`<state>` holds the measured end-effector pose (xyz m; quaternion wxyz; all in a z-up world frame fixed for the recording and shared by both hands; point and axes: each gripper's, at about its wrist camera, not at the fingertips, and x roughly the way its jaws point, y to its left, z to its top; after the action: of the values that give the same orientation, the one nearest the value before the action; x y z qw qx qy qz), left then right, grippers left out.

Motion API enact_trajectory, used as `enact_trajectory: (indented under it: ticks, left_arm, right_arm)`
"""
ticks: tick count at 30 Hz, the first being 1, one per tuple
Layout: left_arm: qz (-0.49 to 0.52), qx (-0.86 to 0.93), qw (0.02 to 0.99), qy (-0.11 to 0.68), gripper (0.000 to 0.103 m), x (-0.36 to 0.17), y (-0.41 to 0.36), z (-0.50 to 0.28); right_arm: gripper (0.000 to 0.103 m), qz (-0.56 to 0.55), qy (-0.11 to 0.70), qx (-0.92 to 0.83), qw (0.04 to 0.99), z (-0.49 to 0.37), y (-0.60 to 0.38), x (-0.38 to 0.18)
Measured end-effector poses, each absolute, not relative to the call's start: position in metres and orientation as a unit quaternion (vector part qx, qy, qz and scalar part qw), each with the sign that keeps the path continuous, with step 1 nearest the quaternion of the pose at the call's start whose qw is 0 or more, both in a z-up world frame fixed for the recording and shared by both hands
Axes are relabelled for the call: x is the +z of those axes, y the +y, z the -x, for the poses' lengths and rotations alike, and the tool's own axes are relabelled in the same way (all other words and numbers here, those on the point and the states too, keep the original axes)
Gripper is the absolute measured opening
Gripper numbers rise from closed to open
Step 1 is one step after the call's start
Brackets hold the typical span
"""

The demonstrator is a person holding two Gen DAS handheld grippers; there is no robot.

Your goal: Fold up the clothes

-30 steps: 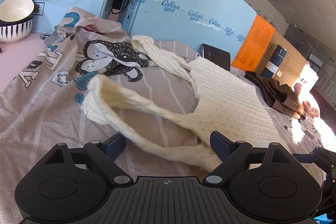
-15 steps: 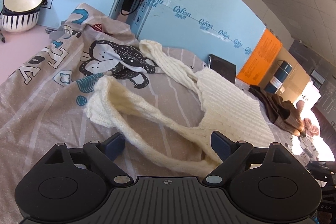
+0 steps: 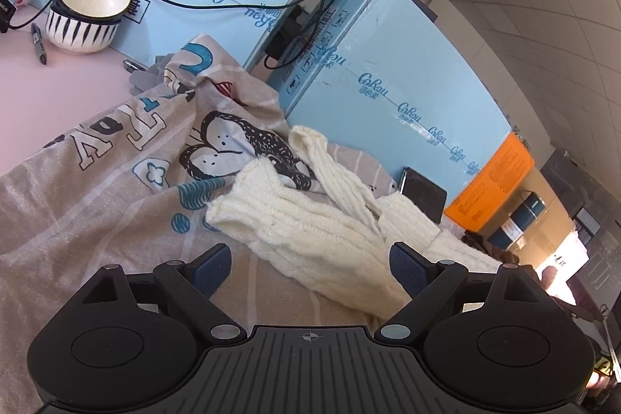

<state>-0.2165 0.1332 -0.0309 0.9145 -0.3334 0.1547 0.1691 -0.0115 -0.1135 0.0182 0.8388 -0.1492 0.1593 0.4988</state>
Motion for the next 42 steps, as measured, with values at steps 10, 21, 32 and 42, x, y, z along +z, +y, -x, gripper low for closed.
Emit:
enact_trajectory:
  ticks: [10, 21, 32, 42]
  left_arm:
    - [0.388, 0.106, 0.89, 0.215, 0.091, -0.033, 0.137, 0.175]
    - [0.465, 0.118, 0.851, 0.214, 0.098, -0.036, 0.151, 0.133]
    - [0.126, 0.143, 0.968, 0.163, 0.03, -0.006, 0.082, 0.11]
    - [-0.167, 0.033, 0.975, 0.144, 0.03, -0.006, 0.01, 0.099]
  right_arm:
    - [0.069, 0.181, 0.192, 0.407, 0.875, -0.019, -0.091, -0.01]
    - [0.085, 0.012, 0.187, 0.448, 0.874, 0.006, -0.119, 0.042]
    - [0.085, -0.081, 0.266, 0.435, 0.856, -0.024, -0.128, 0.003]
    - [0.086, -0.073, 0.289, 0.399, 0.867, -0.033, -0.126, -0.005]
